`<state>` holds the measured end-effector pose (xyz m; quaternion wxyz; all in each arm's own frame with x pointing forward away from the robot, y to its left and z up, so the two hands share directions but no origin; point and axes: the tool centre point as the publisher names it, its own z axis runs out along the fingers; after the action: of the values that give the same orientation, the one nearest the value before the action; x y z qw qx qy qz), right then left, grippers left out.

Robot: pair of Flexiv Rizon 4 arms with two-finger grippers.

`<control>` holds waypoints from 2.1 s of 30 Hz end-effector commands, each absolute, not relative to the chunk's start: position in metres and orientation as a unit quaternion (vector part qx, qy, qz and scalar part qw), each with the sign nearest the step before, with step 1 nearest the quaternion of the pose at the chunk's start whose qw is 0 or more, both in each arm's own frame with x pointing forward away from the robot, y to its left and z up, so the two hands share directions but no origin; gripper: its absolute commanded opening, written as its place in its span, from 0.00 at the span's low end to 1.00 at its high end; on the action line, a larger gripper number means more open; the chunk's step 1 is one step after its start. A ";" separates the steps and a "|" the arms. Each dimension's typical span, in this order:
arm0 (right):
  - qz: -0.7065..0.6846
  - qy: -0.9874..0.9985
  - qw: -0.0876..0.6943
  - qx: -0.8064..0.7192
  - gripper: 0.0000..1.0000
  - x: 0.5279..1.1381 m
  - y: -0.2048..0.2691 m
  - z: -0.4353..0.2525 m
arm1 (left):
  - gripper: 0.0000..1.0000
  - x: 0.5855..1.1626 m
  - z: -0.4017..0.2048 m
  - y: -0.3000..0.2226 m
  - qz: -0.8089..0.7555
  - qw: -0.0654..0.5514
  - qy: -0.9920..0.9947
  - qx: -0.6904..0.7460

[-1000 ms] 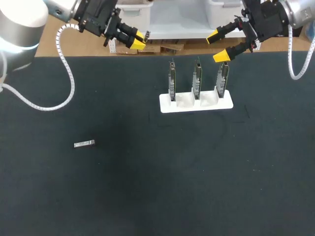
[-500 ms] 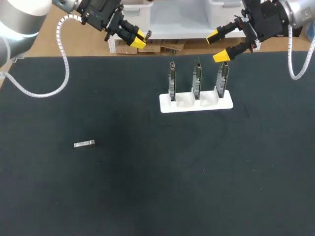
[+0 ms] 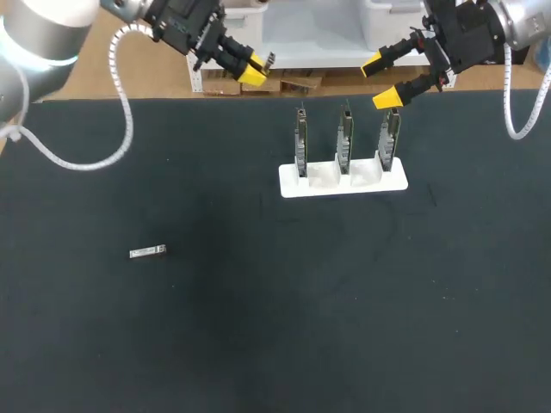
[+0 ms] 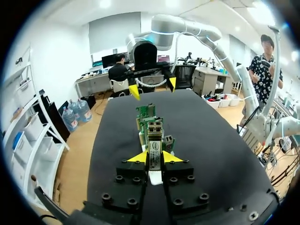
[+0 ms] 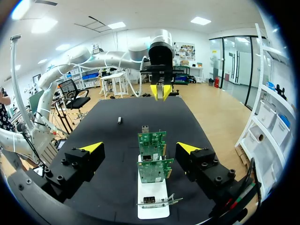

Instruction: Pick up the optical module with the left hand, and insert it into the network port with the right hand.

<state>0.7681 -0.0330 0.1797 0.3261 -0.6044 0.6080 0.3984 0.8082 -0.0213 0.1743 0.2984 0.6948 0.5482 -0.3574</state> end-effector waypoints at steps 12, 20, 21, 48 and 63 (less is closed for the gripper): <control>0.397 0.609 0.327 -0.604 1.00 0.766 -0.033 0.180 | 0.00 0.753 0.152 -0.040 -0.340 0.388 0.572 0.637; 0.397 0.609 0.327 -0.604 1.00 0.766 -0.033 0.180 | 0.00 0.745 0.149 -0.053 -0.246 0.392 0.659 0.593; 0.397 0.609 0.327 -0.604 1.00 0.766 -0.033 0.180 | 0.00 0.746 0.149 -0.054 -0.234 0.394 0.663 0.592; 0.397 0.609 0.327 -0.604 1.00 0.766 -0.033 0.180 | 0.00 0.757 0.177 -0.038 -0.330 0.542 0.520 0.571; 0.397 0.609 0.327 -0.604 1.00 0.766 -0.033 0.180 | 0.00 0.788 0.170 -0.076 -0.446 0.498 0.398 0.628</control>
<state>0.7681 -0.0330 0.1797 0.3261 -0.6044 0.6080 0.3984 0.7600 -0.0682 0.1791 0.5386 0.5923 0.4613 -0.3825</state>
